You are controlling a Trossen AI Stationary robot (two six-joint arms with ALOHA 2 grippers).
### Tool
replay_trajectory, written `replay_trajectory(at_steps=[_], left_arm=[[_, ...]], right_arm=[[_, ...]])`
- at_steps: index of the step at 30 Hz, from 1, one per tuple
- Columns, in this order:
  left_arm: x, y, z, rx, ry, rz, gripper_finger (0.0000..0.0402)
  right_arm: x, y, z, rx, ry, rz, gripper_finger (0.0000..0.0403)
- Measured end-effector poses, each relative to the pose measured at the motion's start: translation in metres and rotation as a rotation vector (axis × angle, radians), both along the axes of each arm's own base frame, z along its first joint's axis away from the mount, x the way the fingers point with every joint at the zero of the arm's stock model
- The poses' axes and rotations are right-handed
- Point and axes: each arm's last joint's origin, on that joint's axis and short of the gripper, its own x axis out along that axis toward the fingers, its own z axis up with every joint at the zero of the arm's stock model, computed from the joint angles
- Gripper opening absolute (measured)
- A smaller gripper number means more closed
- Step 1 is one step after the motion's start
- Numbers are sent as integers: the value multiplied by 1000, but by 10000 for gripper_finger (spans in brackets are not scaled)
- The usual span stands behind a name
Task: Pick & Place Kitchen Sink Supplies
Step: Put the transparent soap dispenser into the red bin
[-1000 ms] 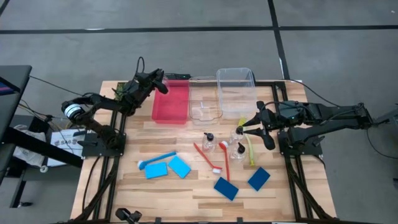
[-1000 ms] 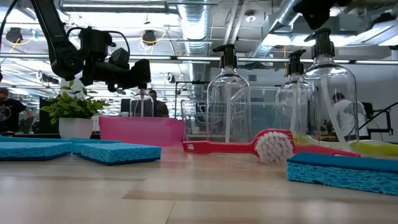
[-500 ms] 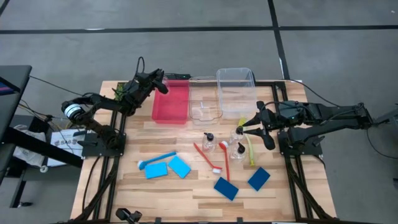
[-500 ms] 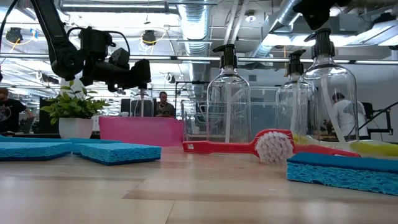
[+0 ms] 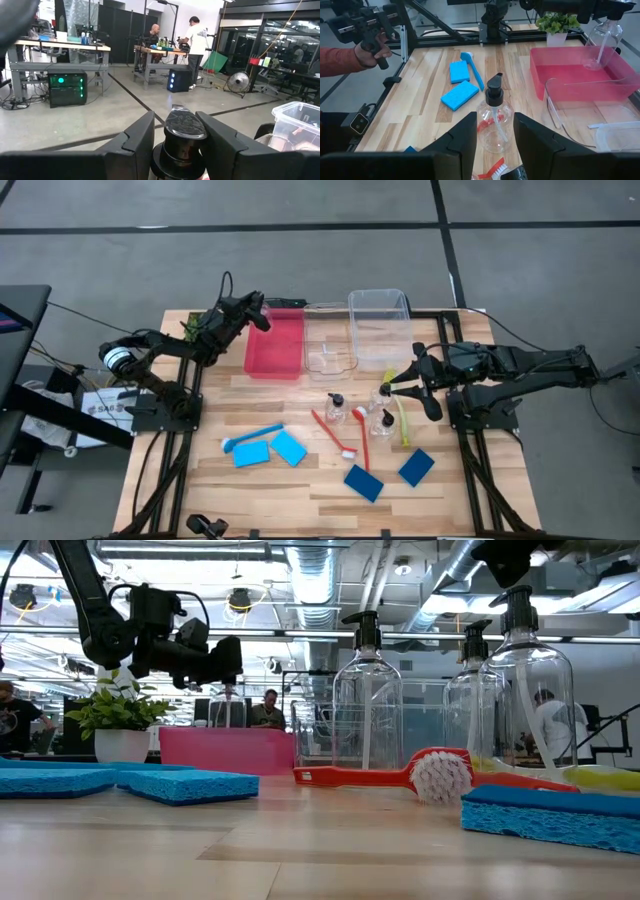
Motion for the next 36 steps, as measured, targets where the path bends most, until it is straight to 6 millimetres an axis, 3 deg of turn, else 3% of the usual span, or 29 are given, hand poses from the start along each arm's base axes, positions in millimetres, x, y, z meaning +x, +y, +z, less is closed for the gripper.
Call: replay_trajectory(at_steps=[36], left_arm=[[0, 0, -1, -9, 9, 1, 140]], right_arm=[[0, 0, 0, 0, 0, 0, 123]])
